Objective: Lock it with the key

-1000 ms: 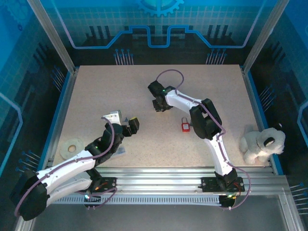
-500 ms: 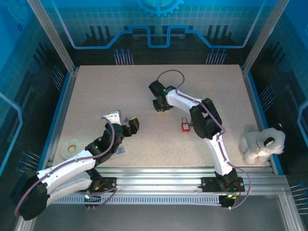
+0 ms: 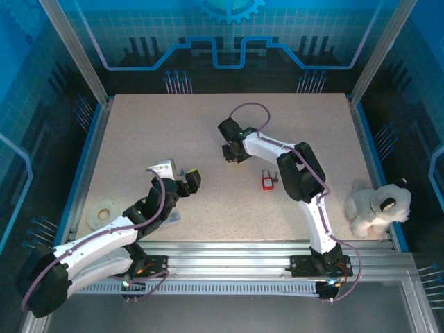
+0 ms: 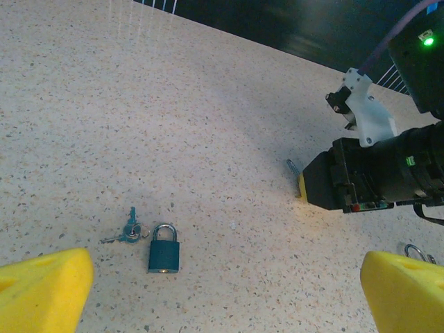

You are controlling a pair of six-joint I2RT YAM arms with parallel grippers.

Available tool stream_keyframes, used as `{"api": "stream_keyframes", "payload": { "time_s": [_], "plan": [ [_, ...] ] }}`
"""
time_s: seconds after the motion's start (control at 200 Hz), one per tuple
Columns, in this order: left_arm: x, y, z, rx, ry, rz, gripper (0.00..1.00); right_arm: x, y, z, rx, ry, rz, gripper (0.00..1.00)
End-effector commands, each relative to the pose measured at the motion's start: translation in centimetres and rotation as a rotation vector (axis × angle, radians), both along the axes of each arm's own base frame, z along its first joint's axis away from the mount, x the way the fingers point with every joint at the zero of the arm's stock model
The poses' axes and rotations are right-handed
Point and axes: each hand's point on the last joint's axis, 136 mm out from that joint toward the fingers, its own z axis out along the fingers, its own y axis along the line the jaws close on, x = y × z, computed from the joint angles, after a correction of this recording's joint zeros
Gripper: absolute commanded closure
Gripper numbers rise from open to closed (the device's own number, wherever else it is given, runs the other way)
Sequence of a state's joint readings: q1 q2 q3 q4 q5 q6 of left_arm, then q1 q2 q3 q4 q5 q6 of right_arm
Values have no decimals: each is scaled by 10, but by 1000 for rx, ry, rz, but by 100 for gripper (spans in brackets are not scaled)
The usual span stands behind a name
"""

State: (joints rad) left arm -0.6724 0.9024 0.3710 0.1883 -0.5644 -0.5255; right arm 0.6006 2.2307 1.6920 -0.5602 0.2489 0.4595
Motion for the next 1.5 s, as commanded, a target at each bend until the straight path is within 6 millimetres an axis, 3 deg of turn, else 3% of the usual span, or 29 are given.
{"api": "stream_keyframes", "payload": {
  "time_s": [0.0,1.006,1.496],
  "plan": [
    [3,1,10,-11,-19,19,1,-16,-3,0,33,43,4,77],
    [6,-4,1,-4,9,12,1,-67,0,32,213,14,73,78],
    [8,-11,-8,0,38,-8,1,-96,3,58,318,-23,140,78]
  ]
}}
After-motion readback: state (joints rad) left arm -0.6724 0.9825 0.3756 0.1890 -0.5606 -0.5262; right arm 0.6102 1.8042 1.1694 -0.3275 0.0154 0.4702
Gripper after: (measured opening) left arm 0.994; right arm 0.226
